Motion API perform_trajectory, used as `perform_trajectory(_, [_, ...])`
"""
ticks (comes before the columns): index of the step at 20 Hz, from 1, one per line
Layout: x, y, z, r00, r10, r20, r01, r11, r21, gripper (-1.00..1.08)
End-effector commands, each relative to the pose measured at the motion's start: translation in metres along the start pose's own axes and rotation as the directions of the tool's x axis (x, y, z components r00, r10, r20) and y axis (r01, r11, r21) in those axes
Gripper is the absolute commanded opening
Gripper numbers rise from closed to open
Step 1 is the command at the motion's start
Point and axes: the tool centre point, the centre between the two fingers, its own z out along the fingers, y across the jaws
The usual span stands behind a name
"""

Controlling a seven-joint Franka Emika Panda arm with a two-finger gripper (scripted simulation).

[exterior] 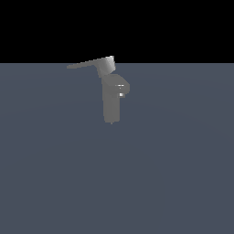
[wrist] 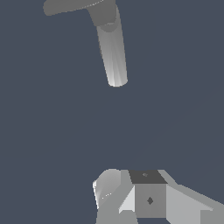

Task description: Turn on the faucet by rotating a designated handle.

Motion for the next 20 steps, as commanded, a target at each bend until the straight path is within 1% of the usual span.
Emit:
perform_trajectory(1, [0.0,0.0,0.0,1.0,0.0,0.0,0.0,1.0,0.0,-1.0])
perform_trajectory(4, [0.002,0.002,-0.002,1.0,0.006,-0.006,-0.006,1.0,0.008,-1.0])
perform_trajectory(9, [0.006,0.011,-0.009,0.999,0.022,-0.03,-0.021,0.999,0.038,-1.0])
perform_trajectory(15, [0.007,0.011,-0.009,0.999,0.025,-0.03,-0.023,0.999,0.038,-1.0])
perform_trajectory(20, [0.015,0.009,-0.01,0.998,0.056,-0.024,-0.055,0.998,0.042,-1.0])
